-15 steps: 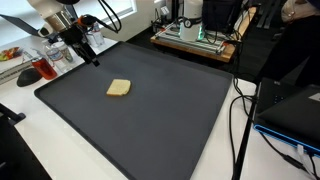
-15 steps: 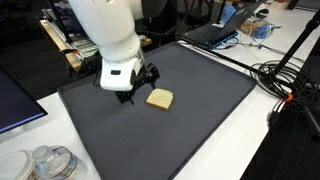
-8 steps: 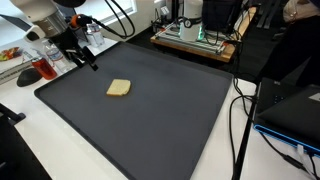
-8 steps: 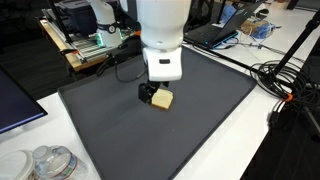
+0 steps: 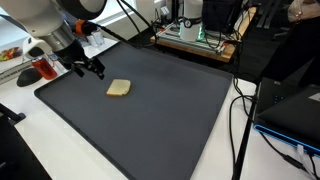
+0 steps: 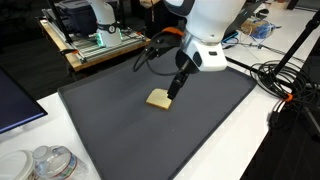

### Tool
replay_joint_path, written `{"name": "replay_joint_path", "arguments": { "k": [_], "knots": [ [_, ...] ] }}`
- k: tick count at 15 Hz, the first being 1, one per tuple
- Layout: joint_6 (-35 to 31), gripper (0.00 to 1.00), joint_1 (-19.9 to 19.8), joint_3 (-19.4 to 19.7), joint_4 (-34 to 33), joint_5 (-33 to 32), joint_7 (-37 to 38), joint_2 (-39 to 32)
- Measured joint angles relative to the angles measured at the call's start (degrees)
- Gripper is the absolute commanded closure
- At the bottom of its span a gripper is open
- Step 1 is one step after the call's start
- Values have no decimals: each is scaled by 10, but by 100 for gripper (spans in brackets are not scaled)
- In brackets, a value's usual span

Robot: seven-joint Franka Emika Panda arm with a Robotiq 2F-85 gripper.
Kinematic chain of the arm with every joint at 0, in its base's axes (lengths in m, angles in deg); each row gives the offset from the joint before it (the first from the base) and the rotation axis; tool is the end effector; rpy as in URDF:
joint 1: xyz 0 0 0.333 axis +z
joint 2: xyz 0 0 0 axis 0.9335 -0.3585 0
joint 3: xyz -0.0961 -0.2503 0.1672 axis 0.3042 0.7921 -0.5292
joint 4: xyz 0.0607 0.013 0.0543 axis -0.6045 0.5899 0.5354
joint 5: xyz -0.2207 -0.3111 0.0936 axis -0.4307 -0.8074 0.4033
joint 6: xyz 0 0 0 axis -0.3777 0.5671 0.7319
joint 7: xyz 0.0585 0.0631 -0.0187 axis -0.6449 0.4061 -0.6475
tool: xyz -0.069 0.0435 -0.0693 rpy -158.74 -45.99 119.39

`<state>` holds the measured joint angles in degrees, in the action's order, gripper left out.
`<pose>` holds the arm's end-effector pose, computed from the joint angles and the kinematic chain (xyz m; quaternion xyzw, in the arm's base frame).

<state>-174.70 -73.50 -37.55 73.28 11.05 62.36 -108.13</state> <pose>0.7442 -0.0824 0.2777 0.9777 0.1797 -0.1024 0.0372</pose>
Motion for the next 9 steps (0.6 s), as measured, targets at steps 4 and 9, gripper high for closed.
{"name": "replay_joint_path", "arguments": {
  "k": [4,9],
  "knots": [
    [14,0,28,-5,-29,-31,-17,-16],
    [18,0,67,-14,-37,-67,-47,-17]
  ]
}}
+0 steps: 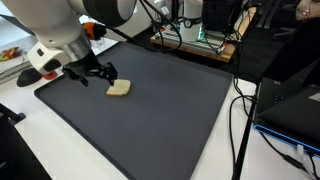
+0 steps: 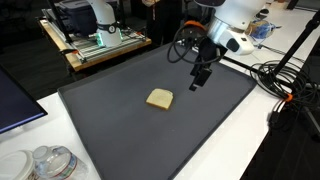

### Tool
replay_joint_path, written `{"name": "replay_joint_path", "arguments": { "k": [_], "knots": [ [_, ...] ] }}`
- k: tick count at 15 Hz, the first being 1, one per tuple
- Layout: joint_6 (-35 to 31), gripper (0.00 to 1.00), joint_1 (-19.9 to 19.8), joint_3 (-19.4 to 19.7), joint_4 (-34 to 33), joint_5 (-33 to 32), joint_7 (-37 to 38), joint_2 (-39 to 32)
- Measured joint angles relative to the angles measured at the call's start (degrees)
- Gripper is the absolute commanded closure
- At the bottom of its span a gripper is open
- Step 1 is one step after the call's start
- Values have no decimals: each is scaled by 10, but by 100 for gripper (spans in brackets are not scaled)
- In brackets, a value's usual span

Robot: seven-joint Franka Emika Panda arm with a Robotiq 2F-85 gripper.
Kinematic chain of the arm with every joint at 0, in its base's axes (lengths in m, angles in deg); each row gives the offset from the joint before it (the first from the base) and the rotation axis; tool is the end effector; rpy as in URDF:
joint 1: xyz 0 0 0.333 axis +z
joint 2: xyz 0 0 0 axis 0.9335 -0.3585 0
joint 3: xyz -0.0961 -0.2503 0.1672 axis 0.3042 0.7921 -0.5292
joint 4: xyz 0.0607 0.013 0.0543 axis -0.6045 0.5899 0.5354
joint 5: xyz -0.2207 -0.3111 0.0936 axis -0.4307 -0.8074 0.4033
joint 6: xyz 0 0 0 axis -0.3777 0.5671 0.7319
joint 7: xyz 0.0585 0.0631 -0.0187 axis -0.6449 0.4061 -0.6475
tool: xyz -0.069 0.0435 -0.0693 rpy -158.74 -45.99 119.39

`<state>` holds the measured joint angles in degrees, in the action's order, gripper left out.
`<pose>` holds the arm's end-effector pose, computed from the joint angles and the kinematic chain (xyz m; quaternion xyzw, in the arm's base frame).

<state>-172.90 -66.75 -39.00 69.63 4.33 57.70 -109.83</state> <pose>0.7561 0.0087 0.2836 0.9444 0.2974 -0.1106 0.0860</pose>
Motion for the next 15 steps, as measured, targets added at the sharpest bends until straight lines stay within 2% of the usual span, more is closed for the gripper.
{"name": "replay_joint_path", "arguments": {
  "k": [4,7,10,15],
  "knots": [
    [15,0,30,-4,0,-31,-28,-1],
    [41,0,48,-4,0,-36,-10,-1],
    [62,0,62,-4,0,-35,51,-1],
    [70,0,78,-1,-1,-33,220,-1]
  ]
}}
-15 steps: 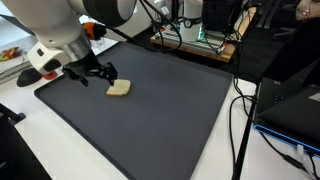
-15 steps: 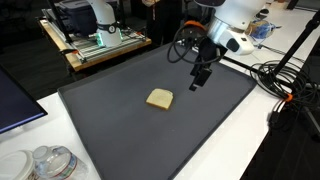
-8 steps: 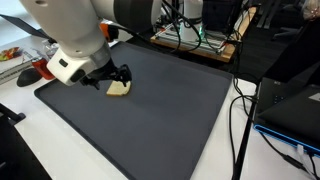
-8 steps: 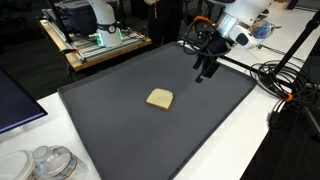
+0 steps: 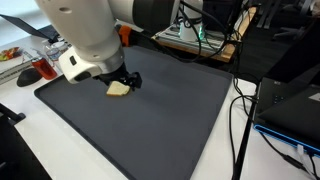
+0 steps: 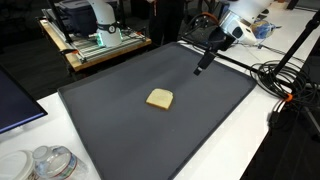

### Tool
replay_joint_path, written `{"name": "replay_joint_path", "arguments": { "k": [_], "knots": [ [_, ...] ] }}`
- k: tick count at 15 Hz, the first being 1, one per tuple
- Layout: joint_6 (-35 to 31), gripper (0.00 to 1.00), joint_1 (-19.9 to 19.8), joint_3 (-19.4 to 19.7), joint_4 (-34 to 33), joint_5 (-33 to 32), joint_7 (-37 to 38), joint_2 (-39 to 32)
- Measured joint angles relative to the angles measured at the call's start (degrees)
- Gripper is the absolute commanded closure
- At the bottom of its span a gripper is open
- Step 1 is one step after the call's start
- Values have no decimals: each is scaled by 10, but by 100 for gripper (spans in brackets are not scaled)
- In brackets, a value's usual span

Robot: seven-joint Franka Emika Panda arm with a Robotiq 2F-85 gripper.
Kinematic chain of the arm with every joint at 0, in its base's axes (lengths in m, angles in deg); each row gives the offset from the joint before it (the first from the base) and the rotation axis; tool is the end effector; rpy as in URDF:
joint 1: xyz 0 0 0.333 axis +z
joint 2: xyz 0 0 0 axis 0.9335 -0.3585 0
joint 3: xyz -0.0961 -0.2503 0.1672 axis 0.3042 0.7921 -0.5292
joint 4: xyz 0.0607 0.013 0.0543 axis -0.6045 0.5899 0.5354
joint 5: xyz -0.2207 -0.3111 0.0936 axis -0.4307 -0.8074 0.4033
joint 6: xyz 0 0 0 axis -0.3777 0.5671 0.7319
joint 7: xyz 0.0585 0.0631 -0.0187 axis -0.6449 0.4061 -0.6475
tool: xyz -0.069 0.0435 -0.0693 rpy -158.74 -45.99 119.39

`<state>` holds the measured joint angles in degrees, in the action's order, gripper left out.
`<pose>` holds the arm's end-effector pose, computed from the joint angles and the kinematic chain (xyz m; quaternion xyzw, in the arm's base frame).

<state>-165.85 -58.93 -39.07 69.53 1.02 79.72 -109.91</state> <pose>0.7351 0.1013 0.2775 0.9632 0.1766 -0.1439 0.1423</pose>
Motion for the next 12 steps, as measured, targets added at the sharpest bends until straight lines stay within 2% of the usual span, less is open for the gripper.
{"name": "replay_joint_path", "arguments": {
  "k": [12],
  "knots": [
    [3,0,32,26,0,20,386,9]
  ]
}}
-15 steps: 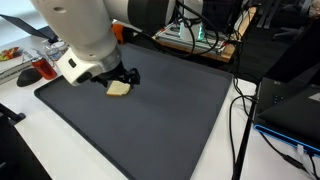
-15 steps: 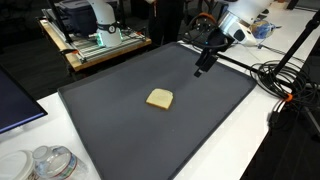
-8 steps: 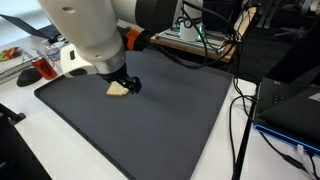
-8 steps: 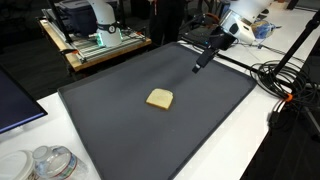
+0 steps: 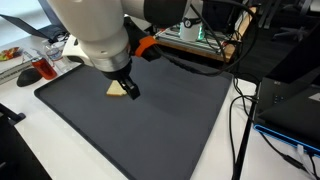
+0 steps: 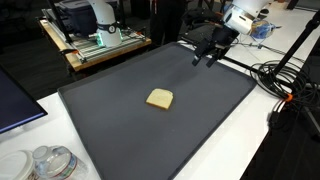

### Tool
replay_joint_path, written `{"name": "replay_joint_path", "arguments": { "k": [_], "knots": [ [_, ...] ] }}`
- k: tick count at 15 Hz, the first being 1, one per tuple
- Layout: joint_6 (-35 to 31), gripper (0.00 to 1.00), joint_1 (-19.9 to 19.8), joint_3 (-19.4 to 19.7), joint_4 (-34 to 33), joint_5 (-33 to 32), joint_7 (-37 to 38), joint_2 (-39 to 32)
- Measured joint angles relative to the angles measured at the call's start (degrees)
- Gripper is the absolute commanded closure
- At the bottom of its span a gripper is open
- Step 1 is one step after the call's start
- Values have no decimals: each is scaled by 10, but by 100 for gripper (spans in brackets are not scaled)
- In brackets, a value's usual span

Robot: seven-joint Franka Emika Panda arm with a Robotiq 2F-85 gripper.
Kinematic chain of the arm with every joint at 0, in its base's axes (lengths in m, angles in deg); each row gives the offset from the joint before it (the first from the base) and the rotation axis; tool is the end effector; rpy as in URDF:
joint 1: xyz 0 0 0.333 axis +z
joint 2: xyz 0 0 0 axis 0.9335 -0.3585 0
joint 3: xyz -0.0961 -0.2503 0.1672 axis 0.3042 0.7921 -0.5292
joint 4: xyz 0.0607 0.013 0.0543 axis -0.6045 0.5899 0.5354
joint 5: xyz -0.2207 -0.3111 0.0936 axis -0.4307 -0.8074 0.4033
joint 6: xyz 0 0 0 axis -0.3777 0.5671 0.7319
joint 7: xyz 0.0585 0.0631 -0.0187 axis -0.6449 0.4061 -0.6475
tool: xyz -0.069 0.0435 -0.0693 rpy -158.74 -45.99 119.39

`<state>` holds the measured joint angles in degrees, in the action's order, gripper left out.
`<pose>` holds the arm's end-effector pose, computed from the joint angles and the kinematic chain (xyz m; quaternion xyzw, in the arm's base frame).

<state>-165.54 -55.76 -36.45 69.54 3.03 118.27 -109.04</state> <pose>0.7315 0.1223 0.2889 0.9689 -0.1460 -0.0823 0.1822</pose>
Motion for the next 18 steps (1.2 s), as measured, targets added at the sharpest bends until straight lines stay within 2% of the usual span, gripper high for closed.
{"name": "replay_joint_path", "arguments": {
  "k": [5,9,13,18],
  "knots": [
    [12,0,22,19,10,5,161,12],
    [11,0,43,24,65,3,264,37],
    [-20,0,58,16,155,1,284,87],
    [-132,0,55,-2,285,-4,235,171]
  ]
}}
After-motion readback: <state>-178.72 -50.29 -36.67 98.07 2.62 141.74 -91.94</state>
